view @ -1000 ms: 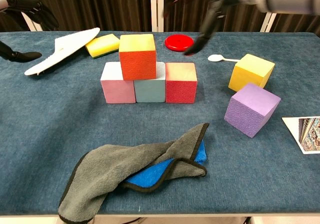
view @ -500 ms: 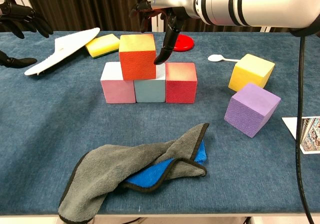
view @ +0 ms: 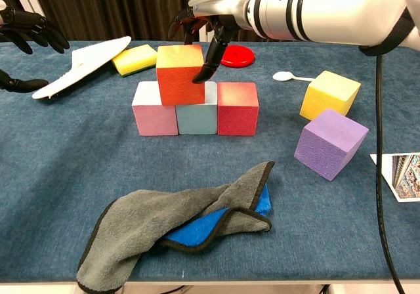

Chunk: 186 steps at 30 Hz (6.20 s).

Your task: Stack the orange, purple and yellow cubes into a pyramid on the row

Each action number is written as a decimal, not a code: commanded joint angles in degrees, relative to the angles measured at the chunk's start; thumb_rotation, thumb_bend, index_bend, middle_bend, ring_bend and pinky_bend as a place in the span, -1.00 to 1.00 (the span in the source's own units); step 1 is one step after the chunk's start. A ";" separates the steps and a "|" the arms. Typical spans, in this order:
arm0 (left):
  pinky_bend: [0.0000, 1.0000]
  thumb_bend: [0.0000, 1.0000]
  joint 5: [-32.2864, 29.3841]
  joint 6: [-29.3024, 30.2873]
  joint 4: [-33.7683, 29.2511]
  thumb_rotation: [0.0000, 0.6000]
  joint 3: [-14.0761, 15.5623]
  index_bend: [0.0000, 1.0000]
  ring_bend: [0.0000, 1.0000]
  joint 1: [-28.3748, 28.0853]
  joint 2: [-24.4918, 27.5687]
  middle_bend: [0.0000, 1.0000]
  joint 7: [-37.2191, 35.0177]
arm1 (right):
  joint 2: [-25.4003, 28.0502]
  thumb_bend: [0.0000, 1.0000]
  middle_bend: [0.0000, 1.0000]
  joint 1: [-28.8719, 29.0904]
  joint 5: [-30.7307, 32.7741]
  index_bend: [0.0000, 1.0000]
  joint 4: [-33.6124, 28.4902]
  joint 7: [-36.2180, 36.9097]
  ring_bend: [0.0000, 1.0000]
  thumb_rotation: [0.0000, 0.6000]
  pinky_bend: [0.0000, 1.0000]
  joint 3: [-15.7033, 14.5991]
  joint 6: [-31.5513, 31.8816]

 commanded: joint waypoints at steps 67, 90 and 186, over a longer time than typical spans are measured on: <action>-0.57 -0.45 1.21 -2.29 0.12 1.00 -2.60 -0.49 -0.56 2.14 2.79 -0.49 -2.68 | 24.98 -0.75 -0.54 -22.80 -36.91 -0.74 -16.85 13.17 -0.99 1.00 -0.85 -16.64 12.26; -0.57 -0.45 -1.96 -2.39 -2.80 1.00 -3.04 -0.49 -0.56 2.33 3.14 -0.49 -0.83 | 15.98 -0.76 -0.56 -26.87 -56.52 -0.64 4.14 22.98 -0.99 1.00 -0.85 -20.55 11.16; -0.57 -0.45 4.38 -0.41 2.10 1.00 -1.95 -0.49 -0.56 6.57 1.92 -0.52 -9.58 | -10.43 -0.61 -0.40 -1.34 23.11 -0.50 -11.79 -30.88 -0.70 1.00 -0.82 10.68 34.84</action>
